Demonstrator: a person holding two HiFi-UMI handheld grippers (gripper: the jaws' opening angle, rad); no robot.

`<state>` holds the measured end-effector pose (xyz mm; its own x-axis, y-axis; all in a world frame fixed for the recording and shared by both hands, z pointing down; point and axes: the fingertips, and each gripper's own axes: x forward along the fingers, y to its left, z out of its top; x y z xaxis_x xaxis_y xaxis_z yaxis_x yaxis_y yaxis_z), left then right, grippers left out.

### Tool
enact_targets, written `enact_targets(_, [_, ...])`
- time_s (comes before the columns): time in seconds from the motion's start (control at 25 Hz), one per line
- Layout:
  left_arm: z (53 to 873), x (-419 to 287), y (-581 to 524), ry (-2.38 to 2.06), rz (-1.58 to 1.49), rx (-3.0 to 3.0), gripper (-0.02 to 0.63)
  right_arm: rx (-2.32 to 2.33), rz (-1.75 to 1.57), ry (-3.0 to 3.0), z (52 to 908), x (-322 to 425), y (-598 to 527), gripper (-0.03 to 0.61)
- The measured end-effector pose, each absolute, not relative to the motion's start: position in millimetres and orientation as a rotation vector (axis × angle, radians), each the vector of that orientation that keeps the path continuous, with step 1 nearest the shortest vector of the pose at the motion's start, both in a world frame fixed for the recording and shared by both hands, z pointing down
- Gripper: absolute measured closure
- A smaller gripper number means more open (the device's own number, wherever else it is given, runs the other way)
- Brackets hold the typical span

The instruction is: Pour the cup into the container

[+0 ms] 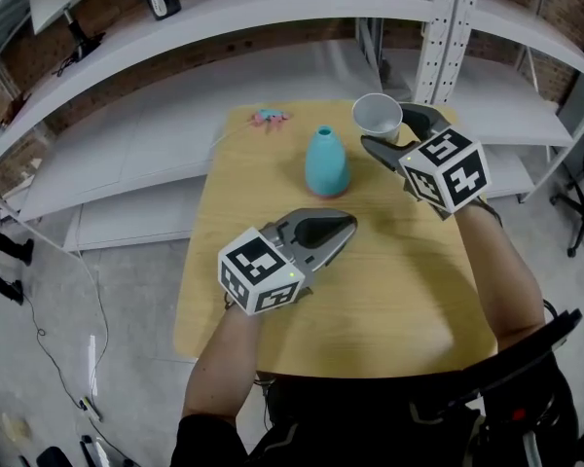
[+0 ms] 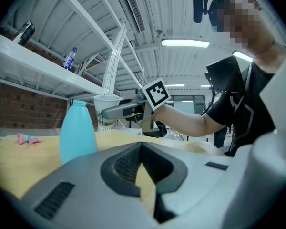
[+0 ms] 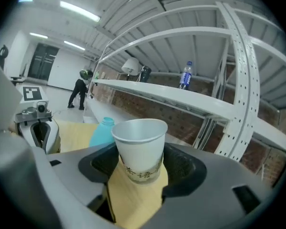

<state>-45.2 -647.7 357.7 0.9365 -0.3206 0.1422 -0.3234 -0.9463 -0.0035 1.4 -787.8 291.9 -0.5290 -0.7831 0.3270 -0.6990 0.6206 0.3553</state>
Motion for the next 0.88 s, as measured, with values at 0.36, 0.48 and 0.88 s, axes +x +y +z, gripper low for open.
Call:
enact_targets(0.36, [356.8,-47.9,-648.8,-0.519,0.224,3.070,0.615,1.372,0.118,-2.478,330.1,67.0,-789.0,0.284])
enact_targets(0.48, [357.3,-48.9,-649.5,-0.548,0.222,3.066,0.615,1.384,0.172,-2.485,342.3,77.1,-787.6,0.284])
enact_targets(0.88, [356.2,-47.7,-651.4,-0.583,0.227,3.059,0.615,1.356,0.225,-2.492,364.5,82.7,-788.4,0.284])
